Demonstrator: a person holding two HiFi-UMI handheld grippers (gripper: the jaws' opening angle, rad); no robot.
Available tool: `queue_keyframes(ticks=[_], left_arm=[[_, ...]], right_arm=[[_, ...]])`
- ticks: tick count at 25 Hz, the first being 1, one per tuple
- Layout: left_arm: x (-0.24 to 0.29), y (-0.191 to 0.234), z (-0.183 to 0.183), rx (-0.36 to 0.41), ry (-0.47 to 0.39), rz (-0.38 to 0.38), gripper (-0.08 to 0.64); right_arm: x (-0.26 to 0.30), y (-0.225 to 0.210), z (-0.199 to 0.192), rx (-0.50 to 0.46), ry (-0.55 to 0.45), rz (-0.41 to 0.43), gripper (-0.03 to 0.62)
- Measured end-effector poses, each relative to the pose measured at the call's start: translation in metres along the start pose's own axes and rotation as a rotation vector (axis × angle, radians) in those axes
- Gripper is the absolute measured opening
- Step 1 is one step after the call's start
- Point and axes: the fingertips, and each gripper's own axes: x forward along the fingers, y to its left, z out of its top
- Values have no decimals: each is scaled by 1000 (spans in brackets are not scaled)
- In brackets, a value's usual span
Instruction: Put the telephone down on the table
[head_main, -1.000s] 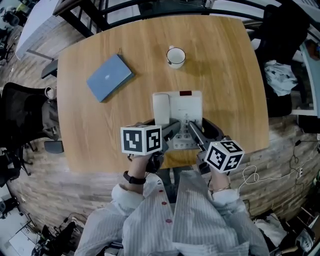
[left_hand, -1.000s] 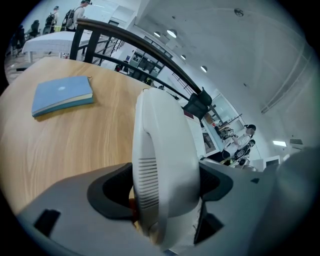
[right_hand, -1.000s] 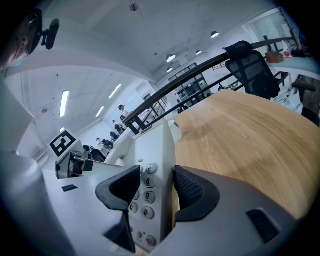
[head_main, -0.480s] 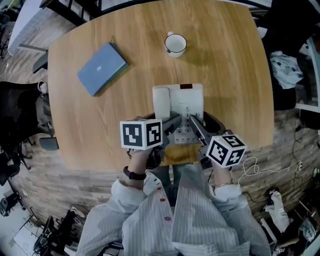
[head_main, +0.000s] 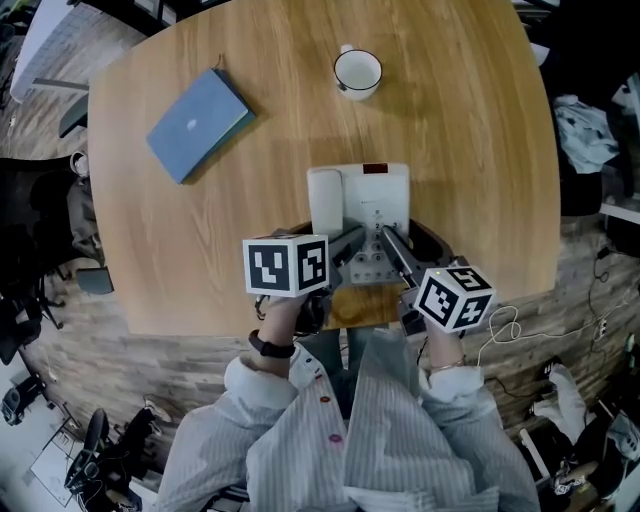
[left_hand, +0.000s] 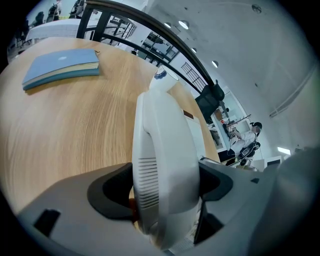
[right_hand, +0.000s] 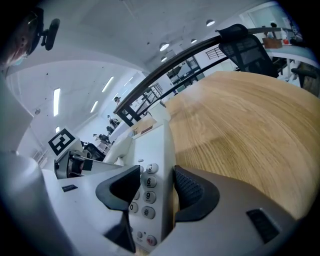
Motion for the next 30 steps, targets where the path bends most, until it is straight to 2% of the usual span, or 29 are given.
queue_keyframes(ticks=[16, 22, 30], left_arm=[[18, 12, -12, 14, 17, 11, 379], [25, 13, -14, 32, 10, -9, 377], [24, 12, -13, 39, 6, -40, 379]], right_arm=[[9, -14, -17, -5, 32, -8, 230], [13, -18, -21, -52, 51, -9, 230], [13, -17, -20, -65, 39, 4, 230]])
